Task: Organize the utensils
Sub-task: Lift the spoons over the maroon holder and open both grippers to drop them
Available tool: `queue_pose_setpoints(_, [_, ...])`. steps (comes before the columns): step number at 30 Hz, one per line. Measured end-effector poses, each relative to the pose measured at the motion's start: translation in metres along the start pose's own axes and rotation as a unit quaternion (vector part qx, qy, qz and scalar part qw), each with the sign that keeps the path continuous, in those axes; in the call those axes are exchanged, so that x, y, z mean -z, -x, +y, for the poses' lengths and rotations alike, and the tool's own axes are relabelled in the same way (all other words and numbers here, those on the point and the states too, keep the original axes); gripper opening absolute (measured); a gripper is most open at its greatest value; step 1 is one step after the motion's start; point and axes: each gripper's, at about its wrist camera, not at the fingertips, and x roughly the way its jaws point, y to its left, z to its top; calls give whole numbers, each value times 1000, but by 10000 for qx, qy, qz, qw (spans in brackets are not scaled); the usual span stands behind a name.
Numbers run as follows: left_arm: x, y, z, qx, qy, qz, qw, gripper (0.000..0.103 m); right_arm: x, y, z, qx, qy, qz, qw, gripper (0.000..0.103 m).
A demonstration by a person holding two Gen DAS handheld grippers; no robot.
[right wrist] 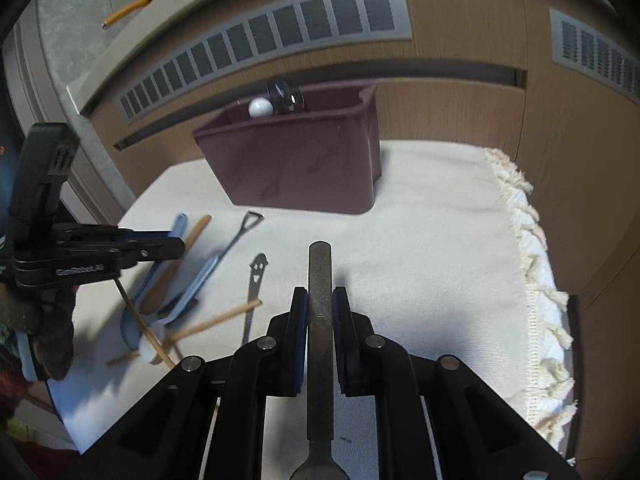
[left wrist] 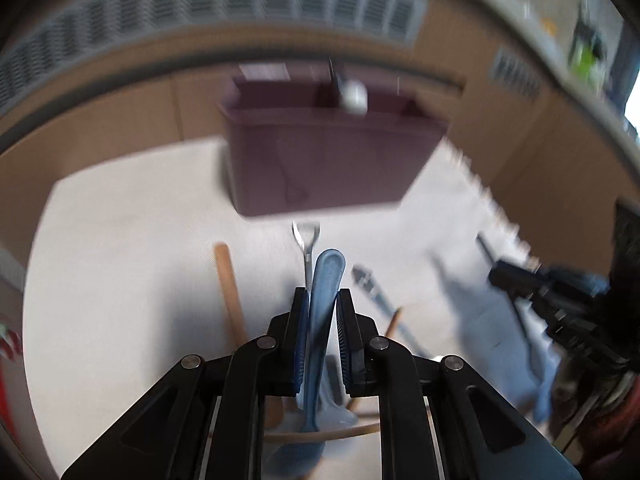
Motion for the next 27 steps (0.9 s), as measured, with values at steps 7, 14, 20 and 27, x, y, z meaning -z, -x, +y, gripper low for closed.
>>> queue_pose_setpoints(7, [0,53,8,221,452,-870,9949,5,-6,27,9,26,-44,-417,9991,12])
queue_pose_setpoints(14, [-15,81,0,278,322,-1338,9901,5,-17,40,21,78,85,-653,9978,12])
queue_pose_setpoints(20, [-84,148,-14,407,-138,-2567,9655,5,-101,108,42,-169,438,-2495,9672,12])
queue_pose_setpoints(27, [-149,109,13,549,-5,-2770,9593,5,-172,93,49,-504,595,-3440,9357,12])
